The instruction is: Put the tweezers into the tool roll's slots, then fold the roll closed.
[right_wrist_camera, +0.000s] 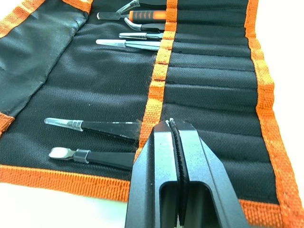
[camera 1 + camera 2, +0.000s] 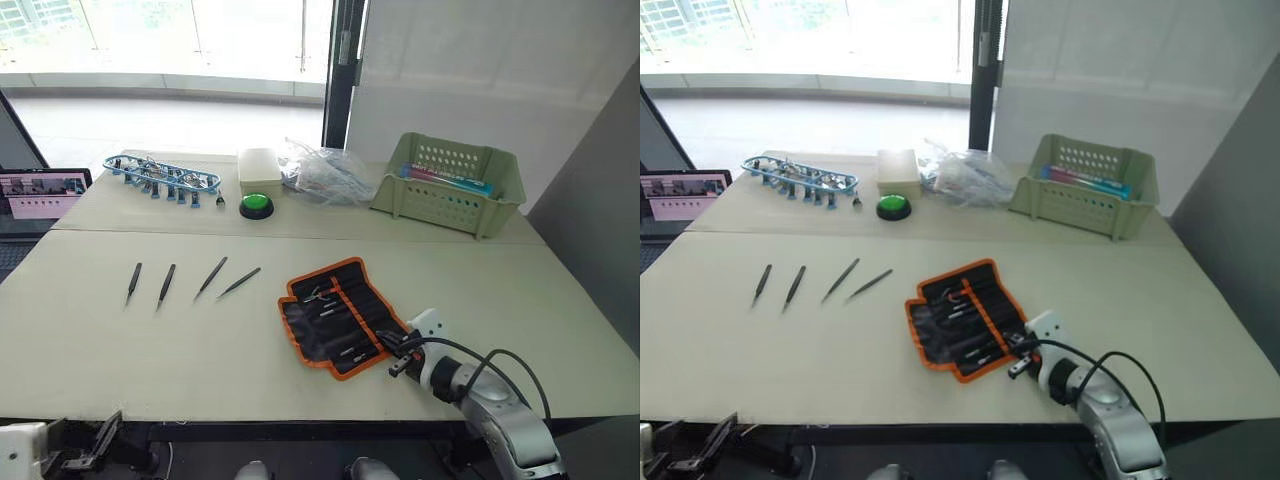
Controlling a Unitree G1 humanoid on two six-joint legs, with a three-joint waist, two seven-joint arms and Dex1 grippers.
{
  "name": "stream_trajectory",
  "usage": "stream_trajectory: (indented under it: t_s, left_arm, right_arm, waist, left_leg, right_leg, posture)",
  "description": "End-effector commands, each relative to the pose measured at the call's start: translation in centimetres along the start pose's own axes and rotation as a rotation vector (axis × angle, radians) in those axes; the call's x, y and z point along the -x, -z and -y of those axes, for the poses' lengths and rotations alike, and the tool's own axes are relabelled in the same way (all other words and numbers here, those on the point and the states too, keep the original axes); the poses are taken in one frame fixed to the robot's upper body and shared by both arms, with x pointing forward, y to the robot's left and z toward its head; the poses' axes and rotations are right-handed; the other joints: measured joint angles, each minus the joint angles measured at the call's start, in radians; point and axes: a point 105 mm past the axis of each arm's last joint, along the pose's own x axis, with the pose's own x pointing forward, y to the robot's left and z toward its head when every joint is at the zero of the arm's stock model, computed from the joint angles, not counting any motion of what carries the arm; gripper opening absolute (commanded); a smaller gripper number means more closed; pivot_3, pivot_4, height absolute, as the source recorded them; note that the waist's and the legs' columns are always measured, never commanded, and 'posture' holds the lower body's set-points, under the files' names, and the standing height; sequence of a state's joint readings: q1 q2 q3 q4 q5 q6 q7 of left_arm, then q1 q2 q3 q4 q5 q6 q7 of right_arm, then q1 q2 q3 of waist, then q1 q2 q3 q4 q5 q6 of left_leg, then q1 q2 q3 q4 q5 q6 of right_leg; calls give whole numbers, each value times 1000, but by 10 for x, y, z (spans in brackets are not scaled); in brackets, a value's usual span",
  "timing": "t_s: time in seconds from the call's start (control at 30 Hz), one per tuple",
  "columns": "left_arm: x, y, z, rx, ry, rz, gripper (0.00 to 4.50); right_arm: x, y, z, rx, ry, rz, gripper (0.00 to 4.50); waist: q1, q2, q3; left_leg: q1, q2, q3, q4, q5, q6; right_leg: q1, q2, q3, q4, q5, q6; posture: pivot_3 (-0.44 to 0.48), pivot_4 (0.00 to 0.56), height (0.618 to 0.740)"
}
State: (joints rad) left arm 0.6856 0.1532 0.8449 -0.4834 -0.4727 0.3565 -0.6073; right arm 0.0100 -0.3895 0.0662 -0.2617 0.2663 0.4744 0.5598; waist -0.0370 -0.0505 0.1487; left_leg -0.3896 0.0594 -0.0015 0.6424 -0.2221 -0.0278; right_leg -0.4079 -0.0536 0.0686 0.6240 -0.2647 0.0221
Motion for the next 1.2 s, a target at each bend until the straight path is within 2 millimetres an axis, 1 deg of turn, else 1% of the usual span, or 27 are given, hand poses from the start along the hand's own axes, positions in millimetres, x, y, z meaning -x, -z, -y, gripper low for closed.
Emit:
stream_trajectory:
  t_s: [0.03, 0.1, 0.27, 0.33, 0.4, 0.53, 0.63, 0.73, 0.87, 1.03, 1.2]
  left_arm:
    - [2, -13, -2, -28, -5, 57, 4451]
    - [-3, -16, -2, -38, -2, 67, 4451]
    - [-13, -23, 0, -54, 12, 83, 4451]
    - [-23, -25, -1, -47, 15, 79, 4451]
    - [-36, -25, -1, -47, 23, 64, 4451]
    - [-63, -27, 2, -15, 34, 44, 4451]
    - [-103, -29, 4, -15, 52, 30, 4451]
    - [-129, -29, 5, -34, 57, 3, 4451]
    - [-151, -34, 0, -33, 47, -9, 4451]
    - [-176, -34, 4, -54, 67, -66, 4451]
    - [-204, -37, 14, -68, 99, -108, 4451]
  right_arm:
    - [4, 25, 2, -44, -8, -93, 0]
    - [4, 25, 2, -43, -13, -94, 0]
    - [4, 26, 0, -43, -19, -92, 0]
    - [3, 26, -1, -45, -19, -91, 0]
    - [3, 26, -2, -45, -18, -89, 0]
    - [1, 25, -2, -48, -11, -81, 0]
    - [-1, 24, -2, -51, -1, -74, 0]
    - [-1, 23, -3, -53, 3, -68, 0]
    - [0, 20, -2, -57, 21, -58, 0]
    - [0, 18, -3, -59, 28, -54, 0]
    - [-1, 14, -3, -60, 32, -48, 0]
  waist:
    - [-1, 0, 0]
    - [-4, 0, 0]
    - [-6, 0, 0]
    - [-6, 0, 0]
    - [-5, -1, -1]
    - [-5, -1, -1]
    - [0, 0, -1]
    - [9, 2, -2]
    - [10, 8, -3]
    - [22, 13, -6]
    - [28, 19, -8]
  left_leg:
    - [0, -1, 1, 0, 0, 0]
    - [0, -1, 3, 0, 0, 0]
    - [0, -1, 5, 0, 0, 0]
    - [0, 0, 5, 0, 0, 0]
    - [0, 0, 7, 0, 0, 1]
    - [0, 1, 12, 0, 0, 1]
    - [1, 2, 13, 0, 0, 1]
    - [2, 2, 13, 0, 0, 1]
    - [4, 4, 14, -1, 0, 1]
    - [6, 5, 15, -3, 0, 1]
    - [8, 4, 16, -5, 0, 1]
  right_leg:
    - [0, -2, 0, 0, 0, 0]
    - [0, -5, -1, 0, 0, 0]
    - [0, -5, -2, 1, 0, 0]
    - [-1, -4, -2, 2, 0, 0]
    - [-2, 0, -3, 3, 1, 0]
    - [-2, 3, -4, 5, 1, 0]
    - [-2, 4, -4, 6, 2, 0]
    - [-2, 8, -4, 6, 4, -1]
    - [1, 9, -4, 7, 5, -2]
    - [0, 11, -4, 8, 6, -2]
    - [0, 10, -5, 8, 6, -2]
  posture:
    - [0, 150, 738]
    - [0, 150, 738]
    - [0, 150, 738]
    - [0, 150, 738]
    - [0, 150, 738]
    - [0, 150, 738]
    - [0, 150, 738]
    - [0, 150, 738]
    - [0, 150, 738]
    - [0, 150, 738]
    - [0, 150, 738]
